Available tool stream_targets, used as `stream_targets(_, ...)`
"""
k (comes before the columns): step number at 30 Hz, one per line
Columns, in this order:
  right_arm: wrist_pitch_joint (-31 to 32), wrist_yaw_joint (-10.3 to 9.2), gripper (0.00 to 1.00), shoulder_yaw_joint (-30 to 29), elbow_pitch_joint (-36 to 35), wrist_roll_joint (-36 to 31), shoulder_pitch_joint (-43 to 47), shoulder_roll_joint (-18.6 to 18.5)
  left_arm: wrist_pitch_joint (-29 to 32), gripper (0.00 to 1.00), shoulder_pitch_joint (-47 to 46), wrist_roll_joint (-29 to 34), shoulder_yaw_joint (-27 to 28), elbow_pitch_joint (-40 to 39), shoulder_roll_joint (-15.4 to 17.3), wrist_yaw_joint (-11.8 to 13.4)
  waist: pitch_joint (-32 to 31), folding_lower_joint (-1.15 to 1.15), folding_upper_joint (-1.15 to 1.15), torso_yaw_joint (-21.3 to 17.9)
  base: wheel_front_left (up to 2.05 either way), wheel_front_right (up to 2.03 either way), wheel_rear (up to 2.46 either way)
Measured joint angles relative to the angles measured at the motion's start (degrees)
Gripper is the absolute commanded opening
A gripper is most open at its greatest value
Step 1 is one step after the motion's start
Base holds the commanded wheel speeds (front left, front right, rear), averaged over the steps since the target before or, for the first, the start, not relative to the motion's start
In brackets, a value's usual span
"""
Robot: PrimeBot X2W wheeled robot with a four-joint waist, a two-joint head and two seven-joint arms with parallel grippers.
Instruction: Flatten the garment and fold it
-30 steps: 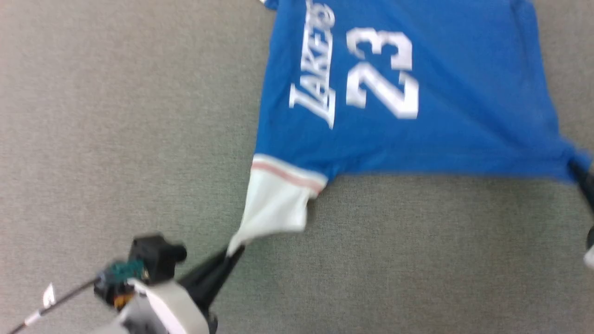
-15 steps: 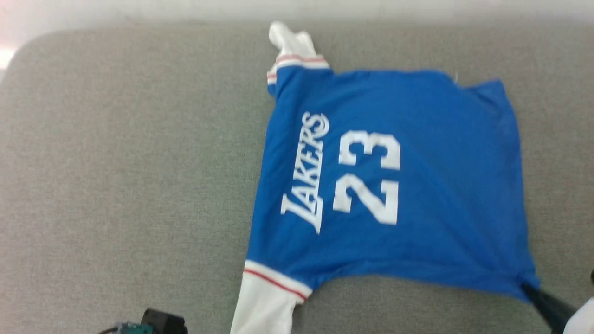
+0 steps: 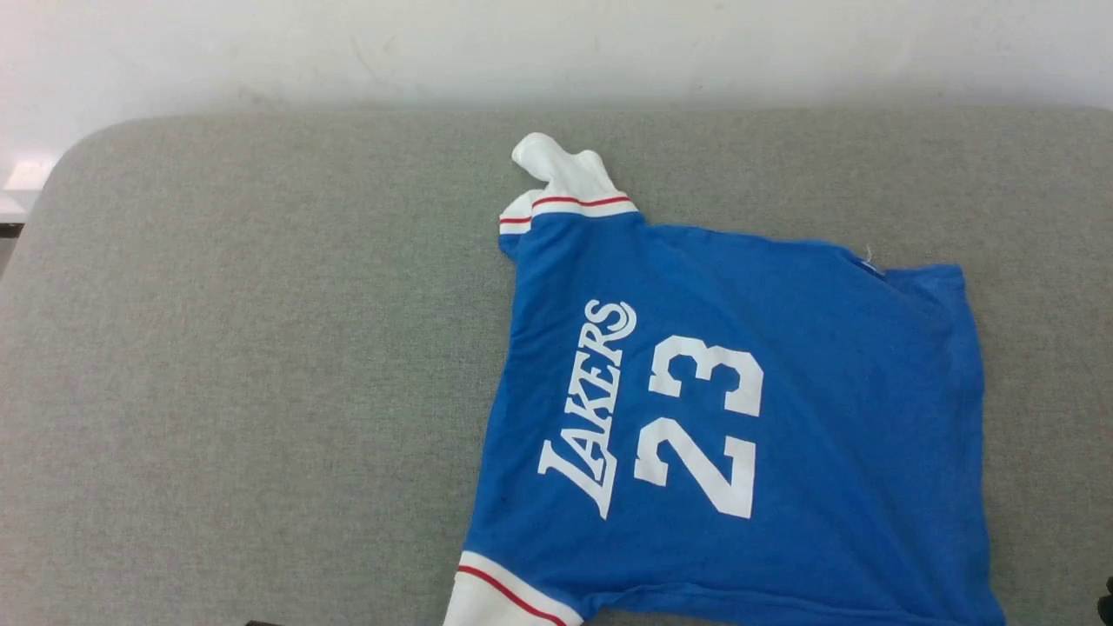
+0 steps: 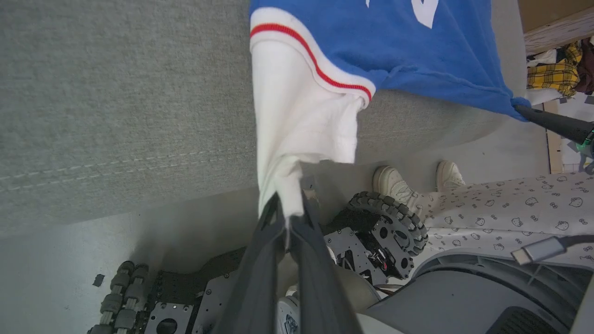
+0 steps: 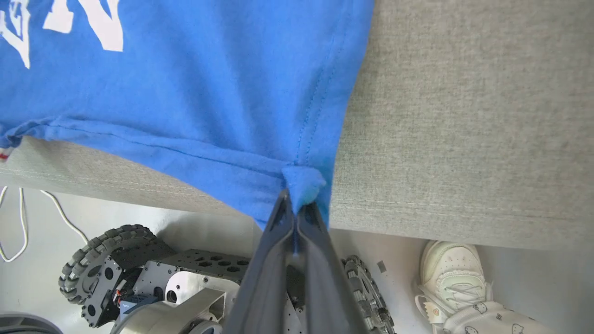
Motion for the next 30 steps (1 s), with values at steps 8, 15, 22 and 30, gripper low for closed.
stream_targets(8, 0.51, 0.0, 0.0, -1.52, -5.86, 0.15, -0.62, 1.15, -4.09, 0.0, -0.2, 0.79, 3.64, -4.39, 1.85, 1.22, -1.93, 0.0, 0.0, -0.07, 0.0, 0.0, 0.0)
stream_targets(15, -1.34, 0.0, 0.0, -3.49, -11.44, 0.04, -13.56, -2.26, -5.24, 0.0, -10.99, 8.65, 11.34, -8.55, 8.61, 1.51, -3.45, 0.0, 0.0, -0.1, 0.0, 0.0, 0.0)
stream_targets(22, -2.93, 0.0, 0.0, 0.26, -9.4, -1.93, -37.16, -6.98, 1.35, 0.0, -27.63, 14.32, 16.96, -4.64, 11.69, -3.78, -3.57, 0.01, 0.0, -0.9, 0.0, 0.0, 0.0)
stream_targets(30, -3.79, 0.0, 0.0, 10.55, 0.68, -4.14, -62.14, -9.64, 9.0, 0.0, -48.46, 18.39, 19.03, 6.26, 5.26, -11.31, -1.92, 0.01, 0.0, -1.29, 0.0, 0.0, 0.0)
